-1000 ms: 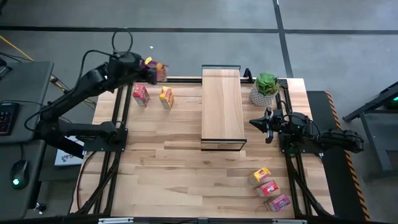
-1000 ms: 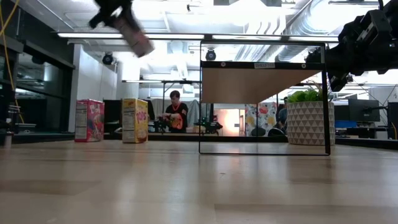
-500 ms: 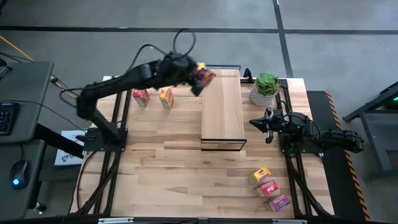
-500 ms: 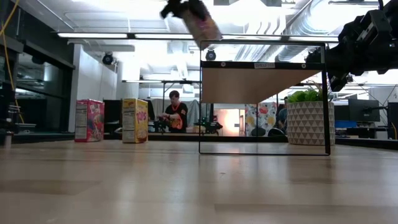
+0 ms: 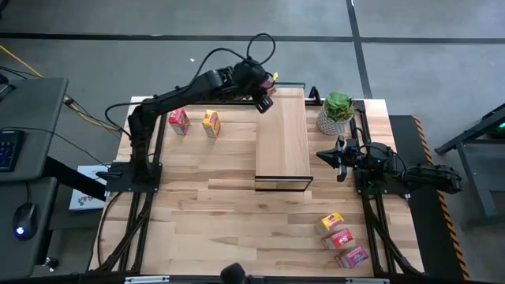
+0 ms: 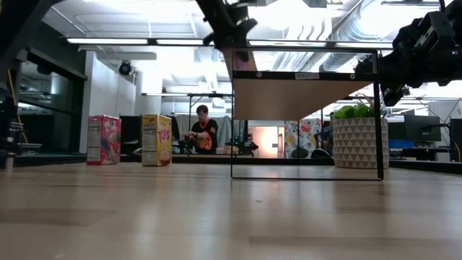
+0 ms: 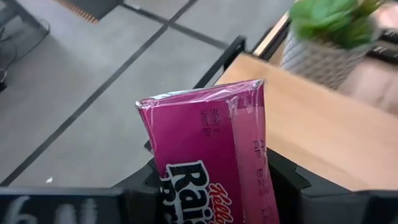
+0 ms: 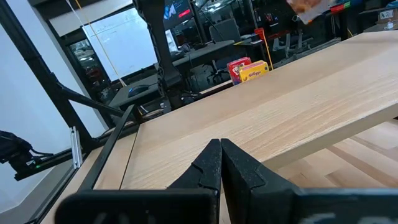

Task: Stack cereal on shelf
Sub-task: Put the top purple cereal box on the shelf

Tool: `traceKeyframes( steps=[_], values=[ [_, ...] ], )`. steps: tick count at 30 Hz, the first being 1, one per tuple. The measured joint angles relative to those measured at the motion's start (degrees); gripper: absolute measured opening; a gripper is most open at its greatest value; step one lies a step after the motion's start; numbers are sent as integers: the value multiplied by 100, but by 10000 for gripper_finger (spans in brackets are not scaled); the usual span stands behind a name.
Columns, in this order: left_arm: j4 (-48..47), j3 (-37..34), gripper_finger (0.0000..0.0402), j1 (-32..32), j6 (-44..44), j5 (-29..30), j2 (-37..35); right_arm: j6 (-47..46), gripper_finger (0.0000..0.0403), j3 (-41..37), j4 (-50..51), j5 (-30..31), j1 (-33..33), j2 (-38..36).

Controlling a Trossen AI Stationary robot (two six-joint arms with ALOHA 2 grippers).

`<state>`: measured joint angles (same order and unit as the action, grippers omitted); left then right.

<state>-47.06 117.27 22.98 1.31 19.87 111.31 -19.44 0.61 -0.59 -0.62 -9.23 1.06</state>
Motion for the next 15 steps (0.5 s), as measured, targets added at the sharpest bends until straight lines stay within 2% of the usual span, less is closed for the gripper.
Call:
traceKeyframes(
  steps=[3,10,15],
  values=[
    [-10,0,147,148,-11,-66,88,0,0,2,-1,0,0,0],
    [96,0,147,490,-170,-1150,311,1,0,-1,0,-1,0,0],
    [103,0,147,594,-181,-1184,479,0,0,-1,1,-1,0,-2]
  ],
)
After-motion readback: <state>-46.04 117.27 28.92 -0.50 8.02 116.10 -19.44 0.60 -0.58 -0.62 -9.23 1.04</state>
